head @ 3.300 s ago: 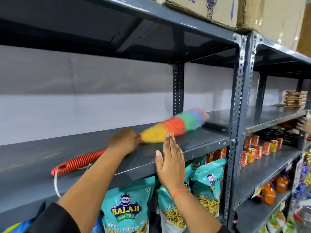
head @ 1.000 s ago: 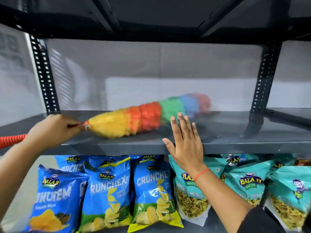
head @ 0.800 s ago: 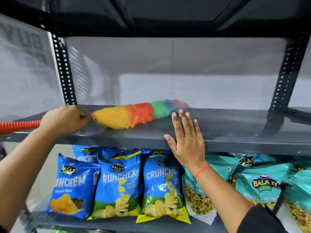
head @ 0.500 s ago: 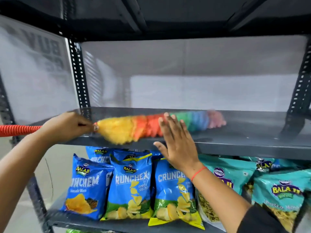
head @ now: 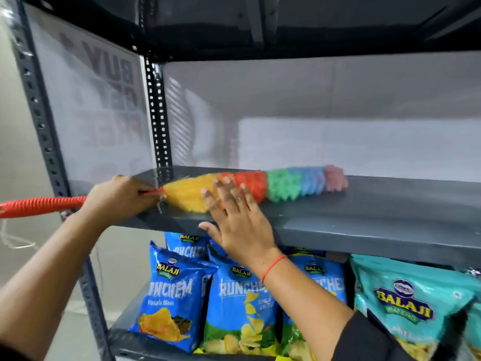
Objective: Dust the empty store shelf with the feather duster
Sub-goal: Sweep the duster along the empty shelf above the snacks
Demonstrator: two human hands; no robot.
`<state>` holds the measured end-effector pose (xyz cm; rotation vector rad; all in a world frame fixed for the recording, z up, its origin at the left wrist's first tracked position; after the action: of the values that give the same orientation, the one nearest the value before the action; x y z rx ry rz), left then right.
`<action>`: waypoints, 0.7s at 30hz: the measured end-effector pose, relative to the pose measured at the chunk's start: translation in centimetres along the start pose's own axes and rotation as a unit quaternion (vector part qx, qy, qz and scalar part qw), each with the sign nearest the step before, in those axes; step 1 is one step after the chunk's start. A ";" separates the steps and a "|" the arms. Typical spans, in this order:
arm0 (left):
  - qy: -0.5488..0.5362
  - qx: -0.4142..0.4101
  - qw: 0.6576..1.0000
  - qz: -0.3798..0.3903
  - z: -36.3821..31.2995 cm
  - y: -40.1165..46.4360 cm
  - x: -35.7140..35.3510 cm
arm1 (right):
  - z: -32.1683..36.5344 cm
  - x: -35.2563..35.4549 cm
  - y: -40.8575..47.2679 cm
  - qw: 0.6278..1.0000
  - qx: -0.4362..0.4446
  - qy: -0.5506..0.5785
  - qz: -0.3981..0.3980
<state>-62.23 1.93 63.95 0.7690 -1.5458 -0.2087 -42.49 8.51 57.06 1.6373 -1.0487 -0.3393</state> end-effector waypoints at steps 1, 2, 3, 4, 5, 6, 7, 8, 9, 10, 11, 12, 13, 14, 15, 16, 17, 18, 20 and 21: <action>0.010 0.005 0.999 -0.035 0.1 0.2 0.1 | 0.0 -0.1 0.0 1.000 -0.005 -0.011 -0.001; 0.020 0.007 0.997 -0.077 0.1 0.3 0.3 | 0.0 -0.1 -0.1 1.000 -0.004 -0.019 -0.009; 0.023 0.008 0.993 -0.111 0.1 0.2 0.6 | 0.0 0.0 -0.1 1.000 -0.002 -0.023 -0.018; 0.011 0.009 0.991 -0.132 0.2 0.1 0.8 | -0.1 0.1 -0.1 0.999 -0.003 -0.022 -0.025; -0.010 0.014 0.991 -0.131 0.4 -0.1 0.9 | -0.1 0.1 -0.1 0.999 -0.008 -0.020 -0.029; -0.041 0.018 0.993 -0.108 0.7 -0.2 1.0 | -0.1 0.2 0.0 0.999 -0.013 -0.017 -0.029; -0.072 0.022 0.995 -0.071 1.0 -0.4 0.9 | -0.1 0.2 0.1 0.999 -0.018 -0.016 -0.027; -0.093 0.026 0.995 -0.034 1.3 -0.5 0.9 | -0.2 0.3 0.1 0.999 -0.023 -0.017 -0.024; -0.094 0.032 0.995 -0.003 1.6 -0.7 1.0 | -0.2 0.3 0.1 0.999 -0.027 -0.016 -0.018; -0.077 0.036 0.996 0.019 1.8 -1.0 1.2 | -0.2 0.4 0.1 0.999 -0.031 -0.014 -0.012; -0.049 0.042 0.997 0.030 2.0 -1.1 1.5 | -0.2 0.4 0.1 0.999 -0.033 -0.010 -0.007; -0.020 0.052 0.998 0.026 2.2 -1.1 1.8 | -0.2 0.5 0.1 0.999 -0.034 -0.008 -0.003; 0.009 0.064 0.998 0.008 2.4 -1.1 2.3 | -0.1 0.5 0.2 0.999 -0.037 -0.008 0.001; 0.037 0.079 0.996 -0.021 2.7 -1.0 2.9 | -0.1 0.6 0.2 0.999 -0.040 -0.010 0.005; 0.059 0.093 0.993 -0.050 2.9 -1.0 3.4 | 0.0 0.6 0.3 0.999 -0.045 -0.011 0.009; 0.070 0.107 0.989 -0.075 3.0 -1.0 4.0 | 0.0 0.7 0.3 0.999 -0.050 -0.011 0.012; 0.066 0.123 0.986 -0.090 3.2 -1.1 4.4 | 0.0 0.8 0.4 0.998 -0.057 -0.009 0.015; 0.047 0.138 0.985 -0.089 3.4 -1.3 4.8 | 0.1 0.9 0.6 0.998 -0.062 -0.004 0.018; -0.019 0.169 0.984 -0.054 3.8 -1.7 5.0 | 0.6 0.7 1.0 0.998 -0.051 0.013 0.023; -0.040 0.181 0.982 -0.030 4.0 -1.9 5.0 | 1.1 0.5 1.3 0.999 -0.035 0.026 0.026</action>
<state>-65.04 -3.65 66.29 1.1051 -1.6610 0.0009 -43.58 7.40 58.00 1.5466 -1.0281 -0.2944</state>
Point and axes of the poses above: each hand's wrist, its own y-axis towards the middle knuckle, its own x-axis out of the back of the hand, z = x × y, the point moved 3 cm from there along y, towards the middle knuckle, and after that the axes turned 11 degrees about -z, right-handed, at the moved point
